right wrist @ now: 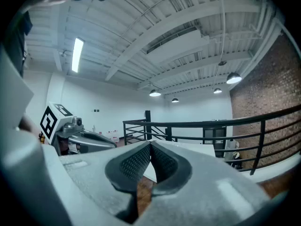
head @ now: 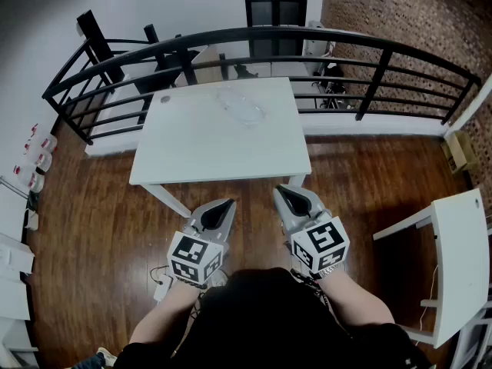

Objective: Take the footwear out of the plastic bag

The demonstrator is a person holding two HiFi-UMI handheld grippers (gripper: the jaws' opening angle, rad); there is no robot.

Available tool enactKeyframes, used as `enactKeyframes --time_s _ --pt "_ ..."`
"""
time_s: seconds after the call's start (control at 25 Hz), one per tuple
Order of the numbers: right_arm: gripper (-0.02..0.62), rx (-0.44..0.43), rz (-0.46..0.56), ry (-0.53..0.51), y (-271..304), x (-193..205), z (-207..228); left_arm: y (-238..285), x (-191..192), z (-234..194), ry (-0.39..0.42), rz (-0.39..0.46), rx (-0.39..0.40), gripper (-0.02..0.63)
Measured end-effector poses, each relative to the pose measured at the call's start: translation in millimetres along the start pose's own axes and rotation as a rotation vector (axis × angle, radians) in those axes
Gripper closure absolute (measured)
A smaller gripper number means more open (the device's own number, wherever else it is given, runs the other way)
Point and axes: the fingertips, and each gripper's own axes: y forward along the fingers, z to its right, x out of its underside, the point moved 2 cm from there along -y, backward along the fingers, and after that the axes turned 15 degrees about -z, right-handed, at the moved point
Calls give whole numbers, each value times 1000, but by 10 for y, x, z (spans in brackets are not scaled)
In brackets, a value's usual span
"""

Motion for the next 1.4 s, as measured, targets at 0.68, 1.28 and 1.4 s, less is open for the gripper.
enactKeyframes --time_s 0.68,1.28,1.4 --pt "604 -57 -19 57 -10 222 247 209 64 131 -30 -69 -35 594" --pt "604 12 -90 29 1172 -449 464 647 -364 -1207 -65 -36 48 594" --pt "604 27 -102 20 1427 -472 450 726 -357 -1480 -56 -26 63 594"
